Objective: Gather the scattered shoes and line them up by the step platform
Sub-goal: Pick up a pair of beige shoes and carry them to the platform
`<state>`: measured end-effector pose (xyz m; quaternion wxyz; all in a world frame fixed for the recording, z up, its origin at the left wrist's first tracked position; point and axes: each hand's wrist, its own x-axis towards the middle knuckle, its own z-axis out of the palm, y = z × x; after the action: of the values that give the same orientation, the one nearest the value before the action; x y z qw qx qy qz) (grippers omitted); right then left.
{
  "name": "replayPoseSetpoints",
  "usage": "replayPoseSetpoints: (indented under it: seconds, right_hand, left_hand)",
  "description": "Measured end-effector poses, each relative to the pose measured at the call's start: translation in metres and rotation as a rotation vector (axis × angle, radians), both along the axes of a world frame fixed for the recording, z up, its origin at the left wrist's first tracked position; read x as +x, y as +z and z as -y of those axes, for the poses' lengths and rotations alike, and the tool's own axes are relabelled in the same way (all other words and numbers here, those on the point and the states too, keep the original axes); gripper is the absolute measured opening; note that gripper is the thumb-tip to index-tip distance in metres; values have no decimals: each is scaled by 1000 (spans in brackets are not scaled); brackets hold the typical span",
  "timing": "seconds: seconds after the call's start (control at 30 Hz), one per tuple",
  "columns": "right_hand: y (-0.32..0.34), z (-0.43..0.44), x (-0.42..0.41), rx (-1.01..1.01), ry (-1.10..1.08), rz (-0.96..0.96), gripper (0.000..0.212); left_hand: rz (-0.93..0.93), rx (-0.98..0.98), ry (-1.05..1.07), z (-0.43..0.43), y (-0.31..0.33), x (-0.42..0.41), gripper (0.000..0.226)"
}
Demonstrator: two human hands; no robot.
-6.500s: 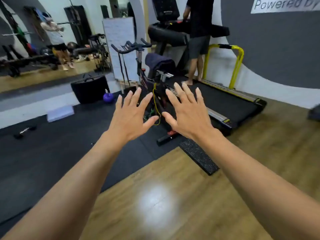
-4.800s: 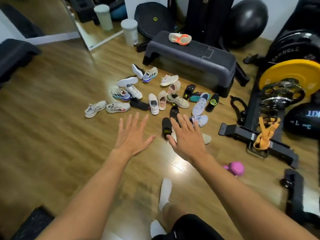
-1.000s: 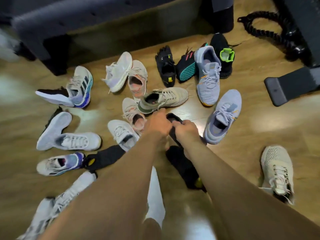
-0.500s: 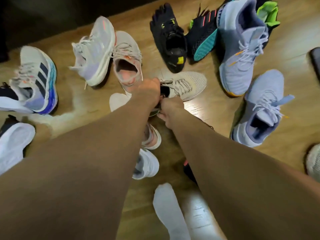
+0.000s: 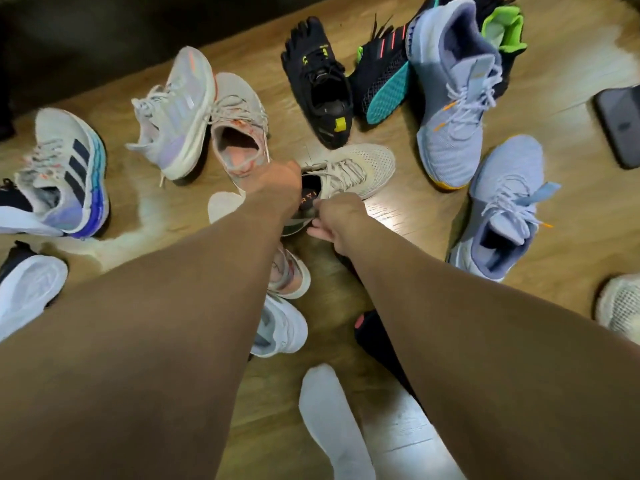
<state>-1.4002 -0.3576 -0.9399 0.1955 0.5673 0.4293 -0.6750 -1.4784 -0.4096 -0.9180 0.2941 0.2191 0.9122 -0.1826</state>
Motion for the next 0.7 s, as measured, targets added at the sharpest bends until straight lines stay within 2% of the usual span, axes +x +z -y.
replayPoseSetpoints:
  seconds: [0.17, 0.27, 0.33, 0.4, 0.47, 0.6, 0.7]
  right_hand:
    - [-34, 12, -9, 77, 11, -50, 32]
    - [-33, 16, -6, 172, -34, 47, 10]
    - [-20, 8, 2, 220, -37, 66, 24]
    - [7, -2, 19, 255, 70, 48, 23]
    - [39, -11, 44, 331, 230, 2, 5]
    - [102, -44, 115, 472, 537, -33, 18]
    - [133, -76, 186, 522, 744, -34, 18]
  left_hand:
    - [23, -5, -69, -5, -19, -2, 51]
    - [9, 63, -112, 2, -14, 5, 46]
    - [-19, 192, -83, 7, -3, 17, 41]
    - [-22, 294, 20, 11, 16, 36, 38]
    - [2, 364, 165, 14, 38, 64, 40]
    - [46, 413, 353, 0, 82, 148, 44]
    - [79, 411, 425, -27, 100, 224, 52]
